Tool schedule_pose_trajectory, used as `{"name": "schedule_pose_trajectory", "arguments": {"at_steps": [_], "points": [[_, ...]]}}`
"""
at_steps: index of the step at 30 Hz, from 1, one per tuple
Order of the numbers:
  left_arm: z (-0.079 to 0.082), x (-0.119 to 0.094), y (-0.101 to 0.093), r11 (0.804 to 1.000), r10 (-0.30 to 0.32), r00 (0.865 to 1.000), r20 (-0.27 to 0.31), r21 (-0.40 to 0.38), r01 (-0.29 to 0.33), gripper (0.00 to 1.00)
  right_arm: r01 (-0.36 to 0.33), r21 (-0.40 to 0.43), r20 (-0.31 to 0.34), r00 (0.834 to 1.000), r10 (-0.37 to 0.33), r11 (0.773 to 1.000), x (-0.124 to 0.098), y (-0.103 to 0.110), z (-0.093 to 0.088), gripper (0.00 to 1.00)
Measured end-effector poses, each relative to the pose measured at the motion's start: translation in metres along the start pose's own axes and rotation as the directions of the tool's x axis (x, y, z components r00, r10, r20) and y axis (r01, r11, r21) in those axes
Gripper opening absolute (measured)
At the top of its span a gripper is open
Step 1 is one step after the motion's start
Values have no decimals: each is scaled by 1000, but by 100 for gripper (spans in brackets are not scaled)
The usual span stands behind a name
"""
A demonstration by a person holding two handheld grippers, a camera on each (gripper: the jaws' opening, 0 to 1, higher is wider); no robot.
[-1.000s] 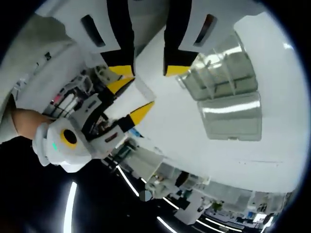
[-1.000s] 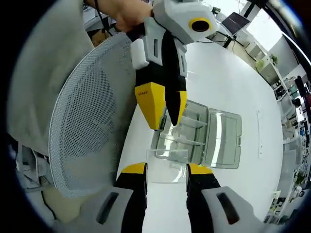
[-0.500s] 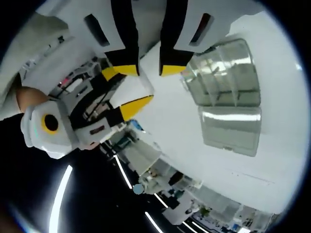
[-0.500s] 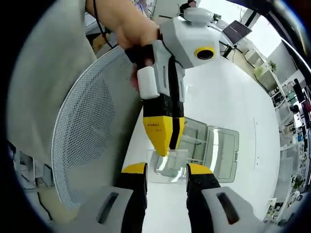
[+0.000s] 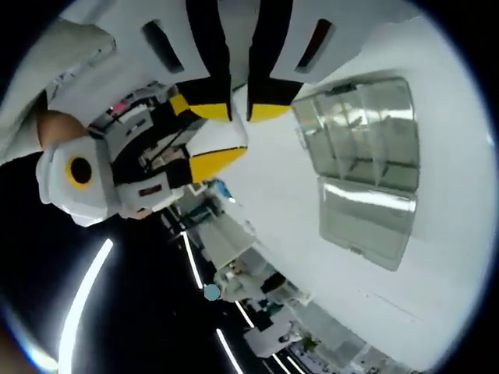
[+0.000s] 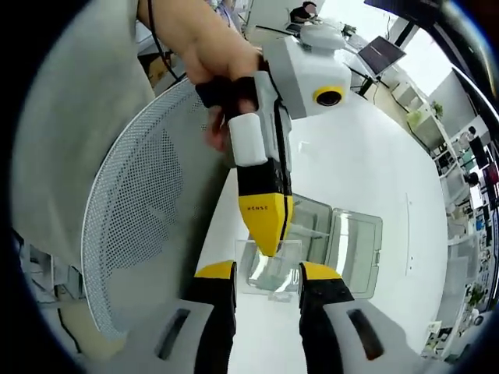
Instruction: Insert the divider into the dual guide fixture by aligning both edges with the guide slots and pushing it downward to the bottom, including one-sided entry, uneven engagement, binding, and posture correction.
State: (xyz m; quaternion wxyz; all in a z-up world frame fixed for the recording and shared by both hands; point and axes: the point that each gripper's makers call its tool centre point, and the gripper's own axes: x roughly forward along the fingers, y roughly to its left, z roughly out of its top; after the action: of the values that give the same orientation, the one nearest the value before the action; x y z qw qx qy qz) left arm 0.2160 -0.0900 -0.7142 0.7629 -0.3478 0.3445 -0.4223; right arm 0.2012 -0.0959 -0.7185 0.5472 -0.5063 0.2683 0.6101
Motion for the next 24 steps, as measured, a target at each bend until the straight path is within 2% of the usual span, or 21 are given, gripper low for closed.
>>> {"name": "schedule_pose_trajectory", "arguments": {"at_steps": [24], "points": [[-4, -2, -1, 997, -6, 1000, -13, -75, 5, 0, 18, 0, -7, 1000, -18, 1000, -1, 0, 7, 26]]}}
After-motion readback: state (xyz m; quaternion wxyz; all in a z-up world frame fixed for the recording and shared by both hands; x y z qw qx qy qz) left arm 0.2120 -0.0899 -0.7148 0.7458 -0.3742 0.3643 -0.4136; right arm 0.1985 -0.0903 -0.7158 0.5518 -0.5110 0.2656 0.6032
